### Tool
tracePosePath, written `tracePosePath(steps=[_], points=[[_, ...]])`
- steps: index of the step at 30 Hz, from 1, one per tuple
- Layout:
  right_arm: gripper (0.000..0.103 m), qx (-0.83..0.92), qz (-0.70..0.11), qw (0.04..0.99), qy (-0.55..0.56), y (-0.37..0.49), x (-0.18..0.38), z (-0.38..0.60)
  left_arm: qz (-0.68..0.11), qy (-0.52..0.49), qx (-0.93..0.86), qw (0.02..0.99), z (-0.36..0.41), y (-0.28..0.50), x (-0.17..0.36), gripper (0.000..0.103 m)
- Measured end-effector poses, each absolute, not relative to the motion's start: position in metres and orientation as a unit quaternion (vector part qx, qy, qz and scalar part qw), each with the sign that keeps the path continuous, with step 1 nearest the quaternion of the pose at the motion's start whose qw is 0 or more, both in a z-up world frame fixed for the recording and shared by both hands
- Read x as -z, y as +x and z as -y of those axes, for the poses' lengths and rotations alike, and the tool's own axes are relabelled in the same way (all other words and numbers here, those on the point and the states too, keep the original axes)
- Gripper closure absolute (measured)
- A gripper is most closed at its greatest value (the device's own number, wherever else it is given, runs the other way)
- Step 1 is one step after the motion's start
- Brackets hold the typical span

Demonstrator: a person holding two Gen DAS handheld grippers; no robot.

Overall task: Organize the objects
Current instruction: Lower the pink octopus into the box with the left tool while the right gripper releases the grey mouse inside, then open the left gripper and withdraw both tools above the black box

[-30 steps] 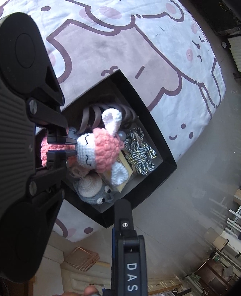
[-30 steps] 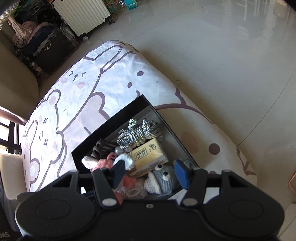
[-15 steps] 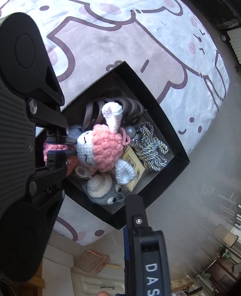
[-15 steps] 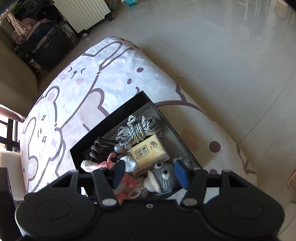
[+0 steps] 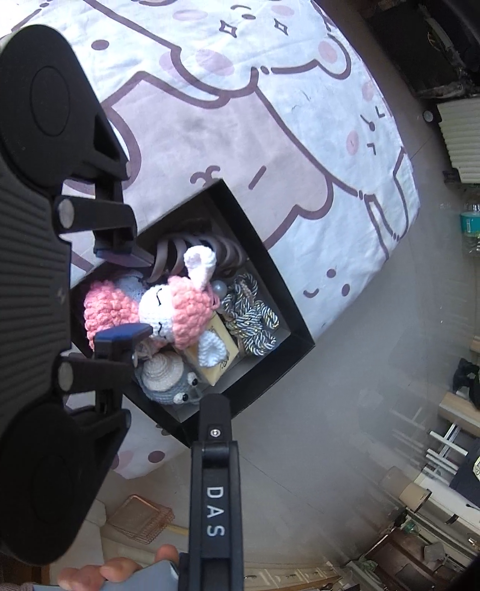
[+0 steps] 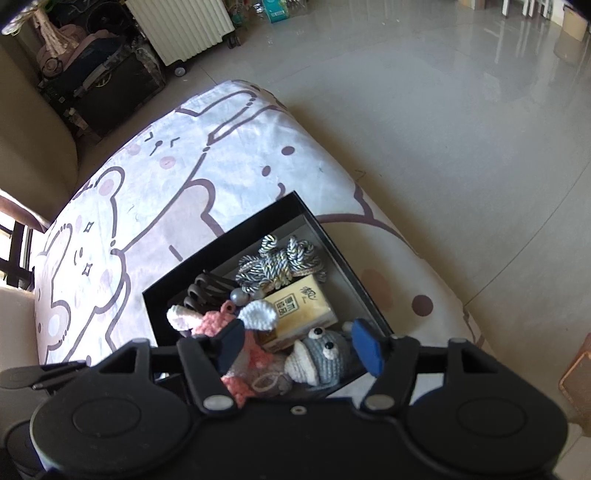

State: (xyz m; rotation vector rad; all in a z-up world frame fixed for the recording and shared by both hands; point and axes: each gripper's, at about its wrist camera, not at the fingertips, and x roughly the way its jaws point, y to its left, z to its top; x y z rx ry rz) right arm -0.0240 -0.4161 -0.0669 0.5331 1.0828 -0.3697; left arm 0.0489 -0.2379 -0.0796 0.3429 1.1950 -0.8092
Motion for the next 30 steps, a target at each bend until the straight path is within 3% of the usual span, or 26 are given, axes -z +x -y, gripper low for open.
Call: tracePosePath(steps=[1,6,9,12,18,30], points=[[0.033,0.172,-0.506,0.809,0.245,-0.024,0.064,0.415,-0.544,0.153,0.363,0.740,0.235,0.049,0.077,0.060],[0.023,0.171,-0.500,0.824,0.204,-0.027,0.048,0.405,-0.533,0.150,0.331,0.764,0.216,0.052,0.065,0.025],[0.015,0.172,-0.499,0.828,0.191,-0.034,0.043,0.403,-0.532,0.130,0.308,0.778,0.206,0.056,0.057,0.014],[0.013,0.169,-0.501,0.828,0.185,-0.040,0.043,0.402,-0.529,0.129,0.297,0.785,0.200,0.054,0.053,0.005],[0.004,0.162,-0.497,0.836,0.166,-0.052,0.039,0.394,-0.520,0.138,0.284,0.793,0.195,0.045,0.048,0.000],[0.001,0.172,-0.499,0.836,0.150,-0.072,0.045,0.387,-0.515,0.145,0.259,0.804,0.183,0.039,0.055,0.000]])
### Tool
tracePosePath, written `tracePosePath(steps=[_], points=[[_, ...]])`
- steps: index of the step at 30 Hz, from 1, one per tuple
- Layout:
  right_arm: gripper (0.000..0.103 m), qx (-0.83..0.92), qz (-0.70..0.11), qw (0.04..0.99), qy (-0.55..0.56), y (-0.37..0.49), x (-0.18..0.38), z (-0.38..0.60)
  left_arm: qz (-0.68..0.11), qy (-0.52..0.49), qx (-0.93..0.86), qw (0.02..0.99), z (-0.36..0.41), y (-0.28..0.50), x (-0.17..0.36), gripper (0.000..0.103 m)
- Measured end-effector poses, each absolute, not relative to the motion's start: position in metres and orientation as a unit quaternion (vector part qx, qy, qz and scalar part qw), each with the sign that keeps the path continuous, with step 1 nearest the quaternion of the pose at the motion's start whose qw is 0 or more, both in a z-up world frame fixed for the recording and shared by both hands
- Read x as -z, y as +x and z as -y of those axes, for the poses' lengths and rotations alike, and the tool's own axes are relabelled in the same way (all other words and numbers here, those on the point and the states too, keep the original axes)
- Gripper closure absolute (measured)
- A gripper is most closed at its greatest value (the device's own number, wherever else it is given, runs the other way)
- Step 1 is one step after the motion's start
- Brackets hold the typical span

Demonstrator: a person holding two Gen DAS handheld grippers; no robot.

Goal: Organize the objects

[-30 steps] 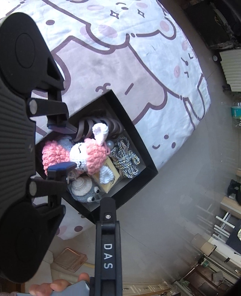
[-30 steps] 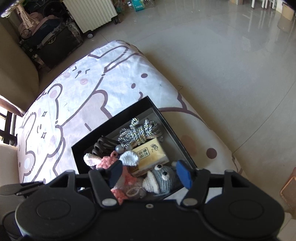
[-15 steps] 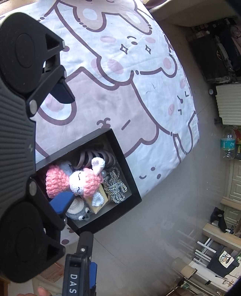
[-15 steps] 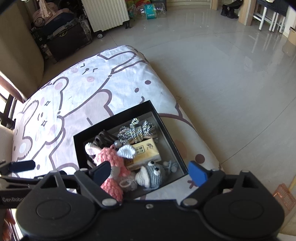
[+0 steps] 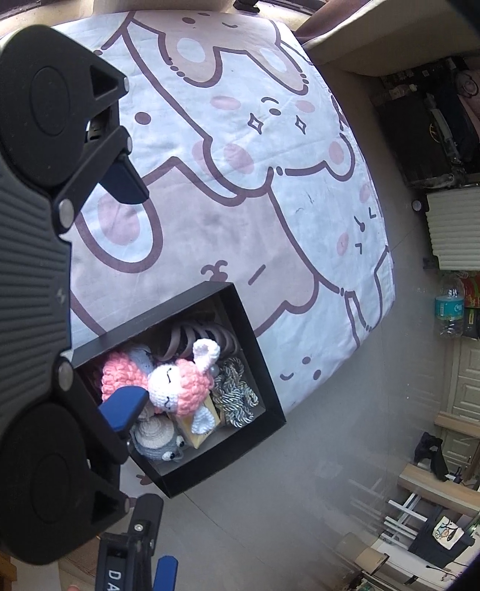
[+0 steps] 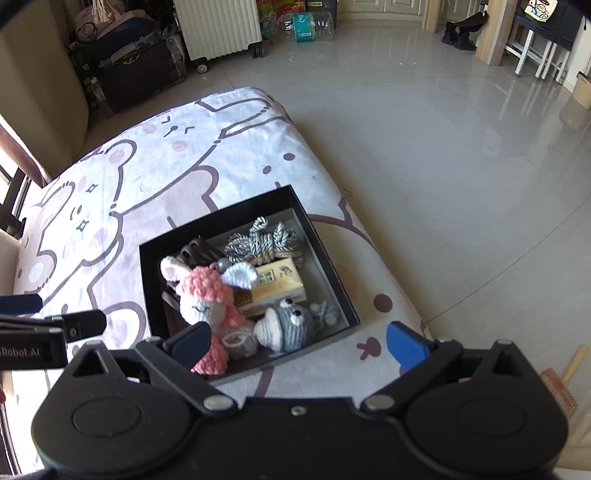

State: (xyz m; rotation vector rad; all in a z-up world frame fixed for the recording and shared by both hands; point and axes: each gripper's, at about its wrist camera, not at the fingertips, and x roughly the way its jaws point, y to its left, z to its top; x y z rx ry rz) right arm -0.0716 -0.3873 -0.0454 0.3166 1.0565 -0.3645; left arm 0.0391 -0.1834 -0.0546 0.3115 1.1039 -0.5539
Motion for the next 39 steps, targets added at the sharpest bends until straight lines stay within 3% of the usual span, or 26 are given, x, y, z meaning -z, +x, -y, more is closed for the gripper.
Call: tracePosePath(steps=[39], points=[[0.001,0.173,-0.504,0.833,0.148,-0.071,0.059,0.378,-0.518,0.154,0.258,0.801,0.183,0.037,0.063,0.000]])
